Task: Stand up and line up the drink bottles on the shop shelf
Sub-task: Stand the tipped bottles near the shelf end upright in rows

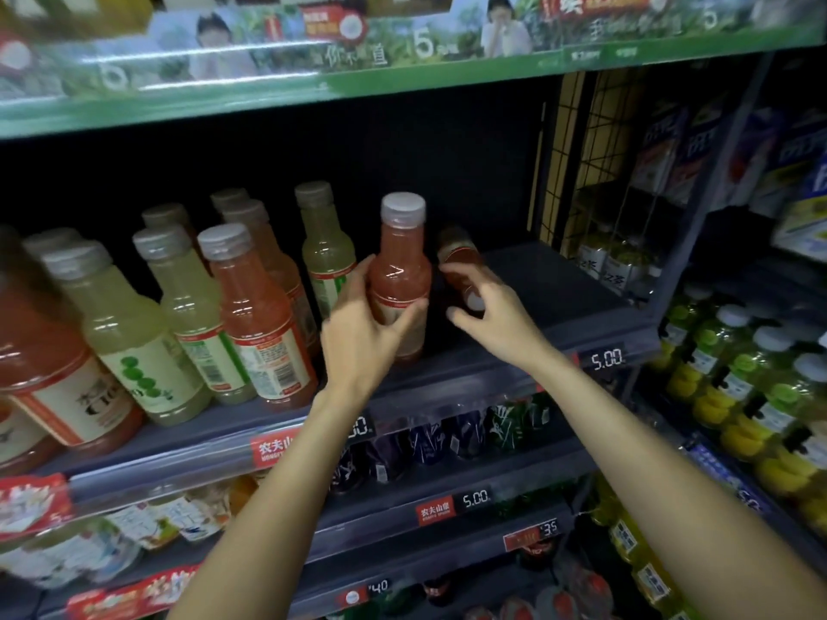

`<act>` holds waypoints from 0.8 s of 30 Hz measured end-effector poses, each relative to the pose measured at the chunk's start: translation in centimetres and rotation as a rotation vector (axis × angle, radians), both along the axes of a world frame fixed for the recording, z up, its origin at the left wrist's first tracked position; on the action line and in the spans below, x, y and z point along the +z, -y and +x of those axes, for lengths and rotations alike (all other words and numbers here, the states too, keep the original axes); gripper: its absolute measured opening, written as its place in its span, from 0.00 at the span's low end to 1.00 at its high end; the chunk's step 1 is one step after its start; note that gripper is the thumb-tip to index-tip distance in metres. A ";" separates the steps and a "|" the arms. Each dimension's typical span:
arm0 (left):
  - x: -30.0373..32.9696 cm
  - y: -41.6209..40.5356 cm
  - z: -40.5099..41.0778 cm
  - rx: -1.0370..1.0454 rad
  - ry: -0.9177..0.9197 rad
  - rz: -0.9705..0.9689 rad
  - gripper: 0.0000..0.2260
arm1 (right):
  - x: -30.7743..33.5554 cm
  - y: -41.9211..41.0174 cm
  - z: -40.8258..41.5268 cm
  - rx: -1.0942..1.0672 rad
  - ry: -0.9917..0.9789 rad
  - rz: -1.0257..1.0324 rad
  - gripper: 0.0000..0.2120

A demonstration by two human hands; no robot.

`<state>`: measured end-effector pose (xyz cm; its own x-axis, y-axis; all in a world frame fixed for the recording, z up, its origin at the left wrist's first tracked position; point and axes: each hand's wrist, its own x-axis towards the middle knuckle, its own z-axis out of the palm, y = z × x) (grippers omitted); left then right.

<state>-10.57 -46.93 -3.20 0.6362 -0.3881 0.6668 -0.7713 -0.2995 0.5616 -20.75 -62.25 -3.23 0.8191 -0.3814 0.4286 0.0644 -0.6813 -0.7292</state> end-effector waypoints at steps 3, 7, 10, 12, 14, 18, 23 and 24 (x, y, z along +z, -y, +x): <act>-0.2 -1.2 -0.1 0.168 0.025 0.018 0.35 | -1.2 -0.9 1.1 0.127 -0.061 0.060 0.25; 0.0 -1.1 -0.1 0.230 0.095 0.004 0.35 | -2.1 -3.3 3.2 0.234 -0.030 0.249 0.26; 0.4 -0.7 0.3 0.224 0.131 -0.033 0.35 | -2.3 -4.4 4.6 0.158 0.019 0.235 0.26; 0.2 -0.7 0.6 0.202 0.142 -0.047 0.34 | -2.7 -4.0 5.1 0.022 0.067 -0.047 0.24; -0.1 -0.7 0.8 0.212 0.161 -0.034 0.33 | -3.4 -2.8 5.4 -0.172 0.085 -0.424 0.21; -0.5 -0.7 1.2 0.226 0.180 -0.023 0.32 | -3.6 -0.9 5.7 -0.163 -0.270 -0.496 0.20; -0.4 -0.9 1.0 0.231 0.180 -0.009 0.33 | -2.3 -0.6 5.8 -0.168 -0.279 -0.422 0.15; -0.4 -1.1 0.8 0.232 0.190 -0.011 0.32 | -2.3 -0.6 5.4 -0.178 -0.272 -0.422 0.15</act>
